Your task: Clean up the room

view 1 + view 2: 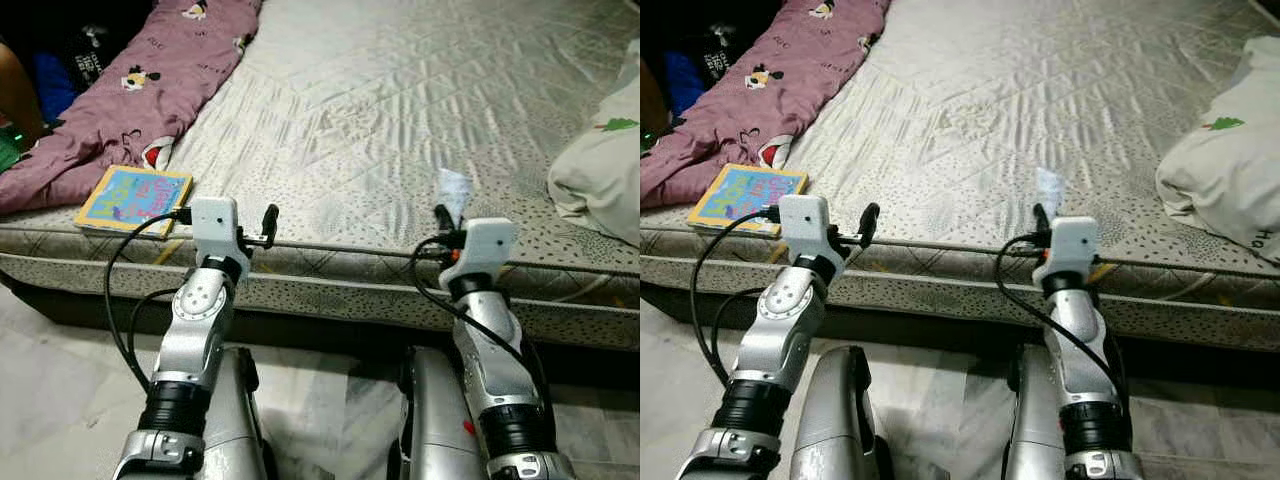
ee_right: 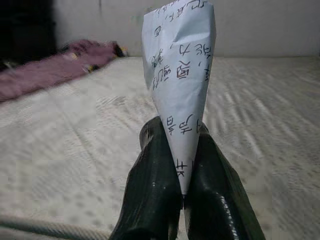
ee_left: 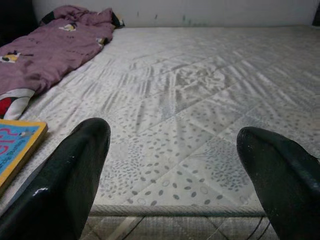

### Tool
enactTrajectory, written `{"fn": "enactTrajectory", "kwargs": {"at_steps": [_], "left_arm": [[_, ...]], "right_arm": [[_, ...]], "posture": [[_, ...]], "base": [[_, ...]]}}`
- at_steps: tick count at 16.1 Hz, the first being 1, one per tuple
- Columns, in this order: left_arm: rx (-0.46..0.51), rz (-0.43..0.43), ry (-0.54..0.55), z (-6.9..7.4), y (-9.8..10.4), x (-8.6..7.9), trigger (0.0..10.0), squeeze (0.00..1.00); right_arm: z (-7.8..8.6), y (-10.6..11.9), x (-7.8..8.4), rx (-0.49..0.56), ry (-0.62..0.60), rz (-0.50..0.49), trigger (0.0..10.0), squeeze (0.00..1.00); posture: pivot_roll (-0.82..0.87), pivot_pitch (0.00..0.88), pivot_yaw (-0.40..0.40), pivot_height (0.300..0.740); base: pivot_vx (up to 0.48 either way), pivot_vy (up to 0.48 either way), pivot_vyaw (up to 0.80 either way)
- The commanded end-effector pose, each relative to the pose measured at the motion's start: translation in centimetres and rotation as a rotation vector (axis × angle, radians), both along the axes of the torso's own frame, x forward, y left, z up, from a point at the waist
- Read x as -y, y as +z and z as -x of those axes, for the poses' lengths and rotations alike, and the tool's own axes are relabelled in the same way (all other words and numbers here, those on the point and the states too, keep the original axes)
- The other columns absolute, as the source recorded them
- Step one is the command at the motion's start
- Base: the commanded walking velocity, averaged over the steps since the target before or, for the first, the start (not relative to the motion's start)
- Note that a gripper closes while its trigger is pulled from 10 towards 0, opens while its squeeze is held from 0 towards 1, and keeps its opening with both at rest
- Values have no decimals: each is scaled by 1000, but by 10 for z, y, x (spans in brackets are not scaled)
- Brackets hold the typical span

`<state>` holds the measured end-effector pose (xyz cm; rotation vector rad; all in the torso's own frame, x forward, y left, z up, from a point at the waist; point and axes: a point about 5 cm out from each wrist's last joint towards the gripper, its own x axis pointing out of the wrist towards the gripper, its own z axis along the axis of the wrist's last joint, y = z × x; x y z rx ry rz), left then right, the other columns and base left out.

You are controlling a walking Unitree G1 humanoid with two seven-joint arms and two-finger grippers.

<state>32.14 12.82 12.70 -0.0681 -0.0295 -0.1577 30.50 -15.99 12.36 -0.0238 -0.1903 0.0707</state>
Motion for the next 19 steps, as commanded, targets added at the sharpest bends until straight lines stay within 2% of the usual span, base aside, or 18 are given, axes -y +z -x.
{"fn": "enactTrajectory", "kwargs": {"at_steps": [1,6,11,15,19], "left_arm": [[20,3,20,-3,4,-5,10000,0],[1,10,27,4,-5,-7,10000,0],[19,25,9,-7,3,0,10000,0],[22,30,12,-9,3,0,10000,0],[32,39,19,-12,5,-2,10000,0]], "right_arm": [[-1,11,-10,32,36,-17,10000,0],[0,17,-22,6,54,-47,10000,0],[-5,21,-19,-2,44,-30,10000,0],[-6,20,-19,-12,35,-23,10000,0],[-9,21,-17,-18,28,-18,10000,0]], "posture": [[-61,0,76,505],[-66,0,75,567],[-88,0,83,619],[-85,0,79,672],[-81,0,72,706]], "base": [[0,0,0],[0,0,0],[0,0,0],[0,0,0],[0,0,0]]}}
